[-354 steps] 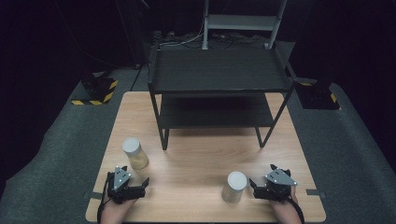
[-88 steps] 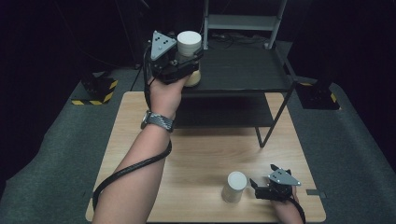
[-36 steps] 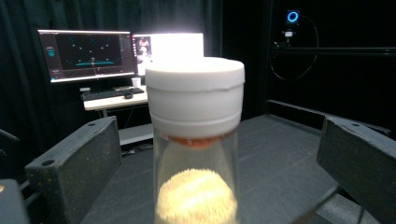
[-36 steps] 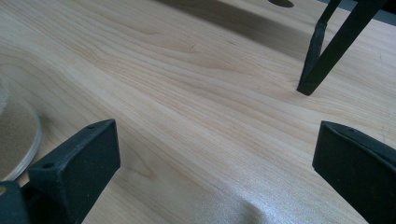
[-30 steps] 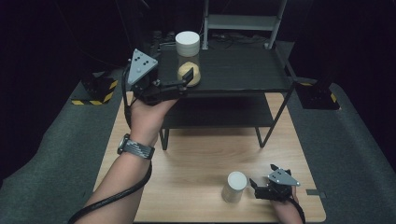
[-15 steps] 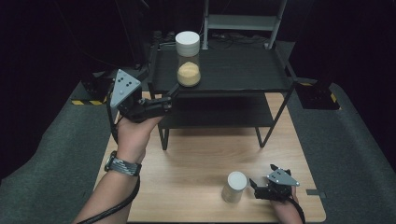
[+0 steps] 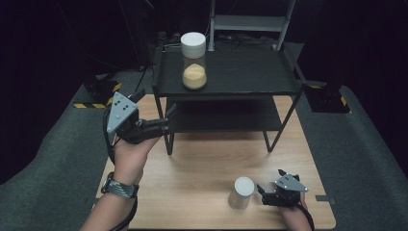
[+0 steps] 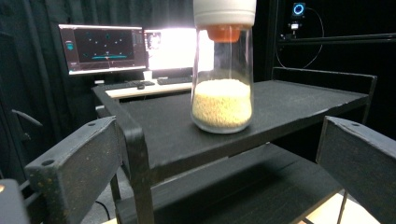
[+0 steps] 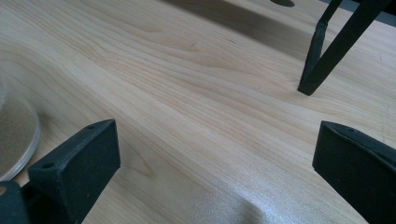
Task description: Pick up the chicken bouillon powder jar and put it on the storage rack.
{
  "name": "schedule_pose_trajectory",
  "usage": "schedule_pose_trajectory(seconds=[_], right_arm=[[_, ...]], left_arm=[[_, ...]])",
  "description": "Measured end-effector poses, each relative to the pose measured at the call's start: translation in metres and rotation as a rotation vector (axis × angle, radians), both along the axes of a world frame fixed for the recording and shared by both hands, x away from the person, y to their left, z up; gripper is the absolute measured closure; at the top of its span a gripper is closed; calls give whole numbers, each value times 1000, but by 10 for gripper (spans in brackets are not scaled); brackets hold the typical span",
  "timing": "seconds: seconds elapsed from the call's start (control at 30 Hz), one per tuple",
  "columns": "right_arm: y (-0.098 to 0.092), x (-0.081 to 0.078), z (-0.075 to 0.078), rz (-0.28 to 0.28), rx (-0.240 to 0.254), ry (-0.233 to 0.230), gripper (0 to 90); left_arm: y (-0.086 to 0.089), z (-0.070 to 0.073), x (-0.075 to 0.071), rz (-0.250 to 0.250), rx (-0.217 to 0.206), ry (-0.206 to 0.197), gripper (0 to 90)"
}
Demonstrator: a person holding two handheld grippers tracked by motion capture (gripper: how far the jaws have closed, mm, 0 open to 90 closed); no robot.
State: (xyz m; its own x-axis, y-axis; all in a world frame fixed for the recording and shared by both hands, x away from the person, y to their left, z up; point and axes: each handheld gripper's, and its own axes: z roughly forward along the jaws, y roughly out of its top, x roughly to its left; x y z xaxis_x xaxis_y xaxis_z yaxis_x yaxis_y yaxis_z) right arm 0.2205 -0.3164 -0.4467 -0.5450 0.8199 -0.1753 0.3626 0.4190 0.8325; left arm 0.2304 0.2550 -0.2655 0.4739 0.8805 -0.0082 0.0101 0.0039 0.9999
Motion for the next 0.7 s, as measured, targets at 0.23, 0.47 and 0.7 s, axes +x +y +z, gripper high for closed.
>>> schedule_pose_trajectory(seconds=[0.23,0.47,0.7], right_arm=[[-1,0,0,0,4,0,2],[-1,0,0,1,3,-1,2],[0,0,0,0,-1,-1,2]], left_arm=[[3,-15,-7,6,20,19,4],[5,-36,-13,8,26,43,4],[8,-60,-19,9,25,75,4]])
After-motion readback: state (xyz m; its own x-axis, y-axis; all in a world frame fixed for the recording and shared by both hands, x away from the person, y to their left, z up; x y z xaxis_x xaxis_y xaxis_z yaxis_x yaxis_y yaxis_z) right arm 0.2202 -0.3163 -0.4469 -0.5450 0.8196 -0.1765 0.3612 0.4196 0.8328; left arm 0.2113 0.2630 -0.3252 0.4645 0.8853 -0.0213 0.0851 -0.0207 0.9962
